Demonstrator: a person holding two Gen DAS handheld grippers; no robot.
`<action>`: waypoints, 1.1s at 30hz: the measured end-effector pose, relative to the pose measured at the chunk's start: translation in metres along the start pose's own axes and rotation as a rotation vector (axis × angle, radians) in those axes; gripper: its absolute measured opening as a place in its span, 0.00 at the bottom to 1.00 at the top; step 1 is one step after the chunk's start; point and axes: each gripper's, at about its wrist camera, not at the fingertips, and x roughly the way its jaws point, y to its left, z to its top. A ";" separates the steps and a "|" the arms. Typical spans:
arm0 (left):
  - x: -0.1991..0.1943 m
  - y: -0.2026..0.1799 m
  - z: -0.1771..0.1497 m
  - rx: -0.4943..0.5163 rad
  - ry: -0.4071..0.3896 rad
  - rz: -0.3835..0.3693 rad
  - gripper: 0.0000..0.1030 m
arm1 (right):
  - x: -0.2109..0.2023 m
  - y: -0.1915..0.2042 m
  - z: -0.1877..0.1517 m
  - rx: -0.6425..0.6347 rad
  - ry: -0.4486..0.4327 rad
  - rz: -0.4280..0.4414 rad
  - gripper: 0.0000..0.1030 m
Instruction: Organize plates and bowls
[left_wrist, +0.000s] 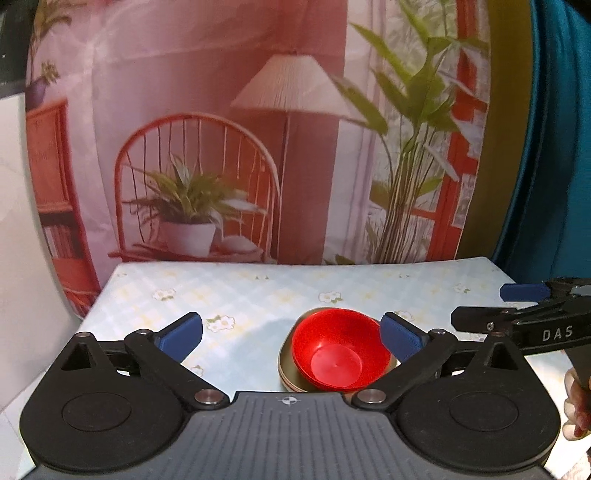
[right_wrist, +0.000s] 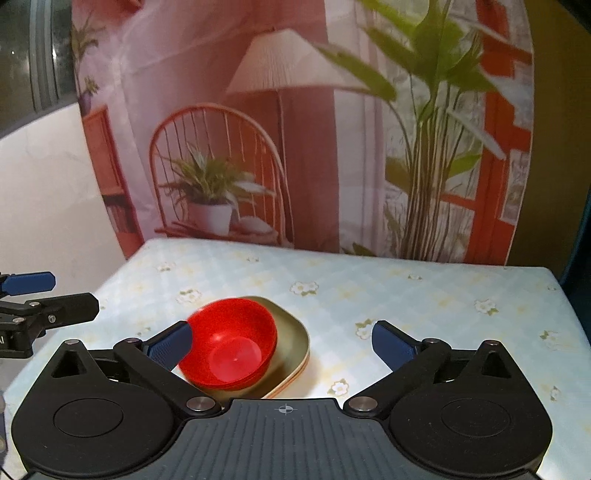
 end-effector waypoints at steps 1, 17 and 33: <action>-0.006 -0.002 0.000 0.004 -0.004 0.009 1.00 | -0.007 0.001 0.000 0.000 -0.010 0.003 1.00; -0.104 -0.019 -0.011 0.036 -0.142 0.100 1.00 | -0.115 0.030 -0.018 -0.017 -0.147 -0.040 1.00; -0.159 -0.016 -0.012 -0.010 -0.190 0.137 1.00 | -0.182 0.055 -0.020 -0.029 -0.239 -0.058 1.00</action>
